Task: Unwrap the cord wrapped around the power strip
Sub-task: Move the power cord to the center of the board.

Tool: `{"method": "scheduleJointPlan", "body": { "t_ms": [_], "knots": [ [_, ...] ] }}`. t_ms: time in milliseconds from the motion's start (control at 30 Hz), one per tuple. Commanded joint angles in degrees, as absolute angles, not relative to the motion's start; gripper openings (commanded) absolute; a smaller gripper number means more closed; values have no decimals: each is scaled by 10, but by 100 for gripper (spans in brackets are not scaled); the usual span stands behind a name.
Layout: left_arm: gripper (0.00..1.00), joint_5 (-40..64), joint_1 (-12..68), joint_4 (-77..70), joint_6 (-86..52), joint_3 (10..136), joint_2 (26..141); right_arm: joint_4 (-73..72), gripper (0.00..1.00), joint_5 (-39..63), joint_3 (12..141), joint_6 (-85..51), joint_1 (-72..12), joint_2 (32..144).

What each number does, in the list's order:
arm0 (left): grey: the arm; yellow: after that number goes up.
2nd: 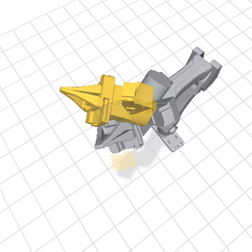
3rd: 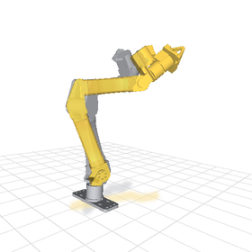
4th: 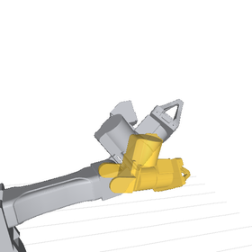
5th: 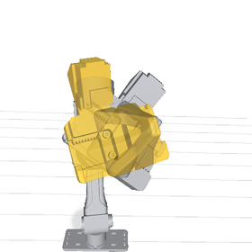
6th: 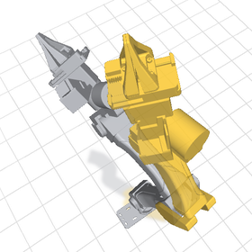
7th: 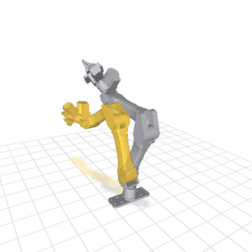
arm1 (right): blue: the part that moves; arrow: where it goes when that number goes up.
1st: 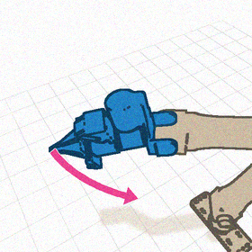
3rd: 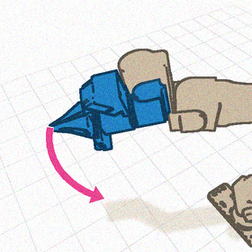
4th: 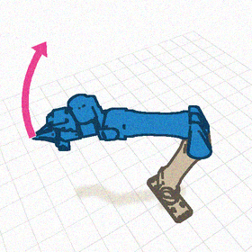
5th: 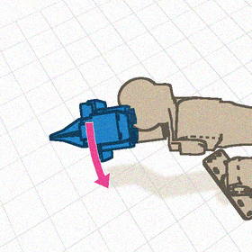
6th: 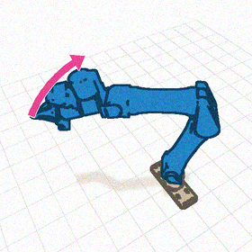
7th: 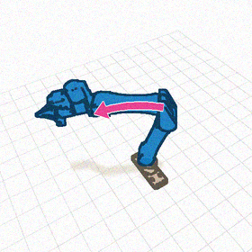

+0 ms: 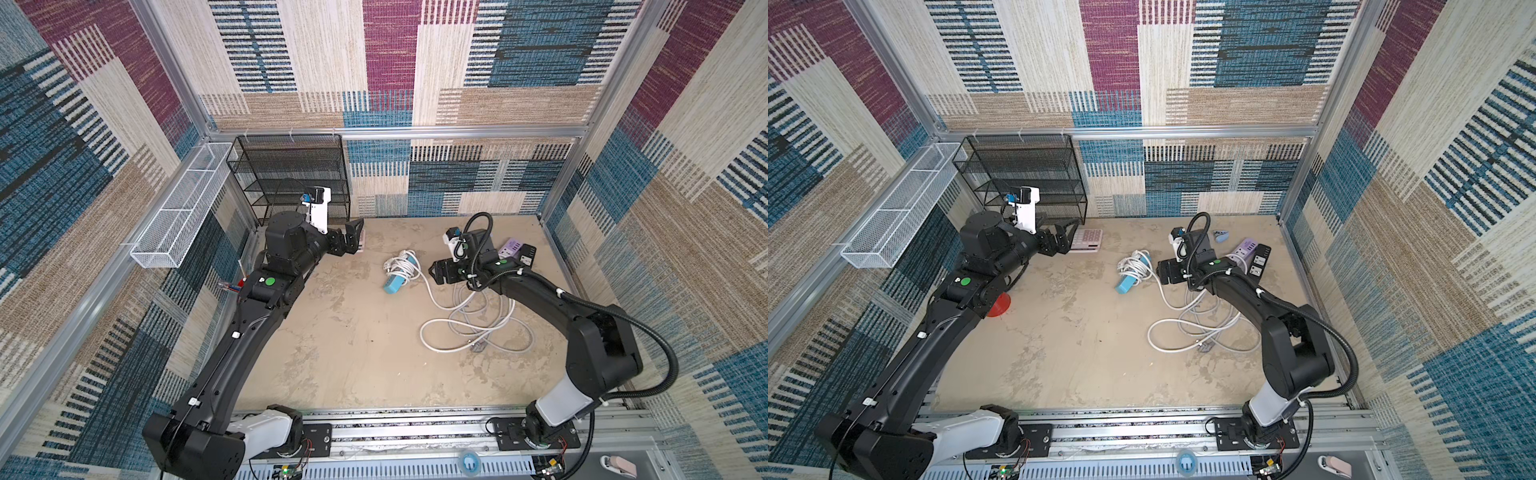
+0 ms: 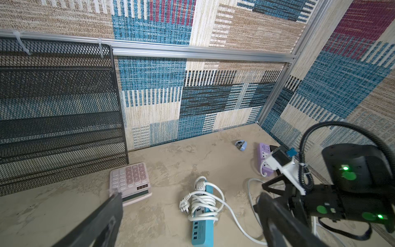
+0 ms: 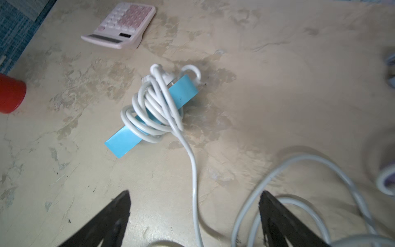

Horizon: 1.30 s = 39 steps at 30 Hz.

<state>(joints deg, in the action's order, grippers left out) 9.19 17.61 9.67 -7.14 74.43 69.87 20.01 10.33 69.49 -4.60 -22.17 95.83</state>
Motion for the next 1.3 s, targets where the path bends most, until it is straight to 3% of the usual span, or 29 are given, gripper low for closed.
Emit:
{"method": "scheduleJointPlan", "body": {
  "t_ms": [0,333,600,633,733,1267],
  "knots": [
    [99,88,176,87,-55,744,699,168,94,130,717,-26,-234,1003],
    [99,85,176,88,-53,744,700,142,84,121,734,-15,-248,1093],
    [99,86,176,87,-52,743,701,104,60,110,735,-11,-248,1145],
    [99,86,176,87,-52,743,701,100,54,112,737,-11,-248,1147],
    [99,86,176,87,-52,743,702,93,2,109,737,-14,-248,1145],
    [99,90,176,87,-54,743,703,150,0,130,762,-21,-247,964]
  ]
}}
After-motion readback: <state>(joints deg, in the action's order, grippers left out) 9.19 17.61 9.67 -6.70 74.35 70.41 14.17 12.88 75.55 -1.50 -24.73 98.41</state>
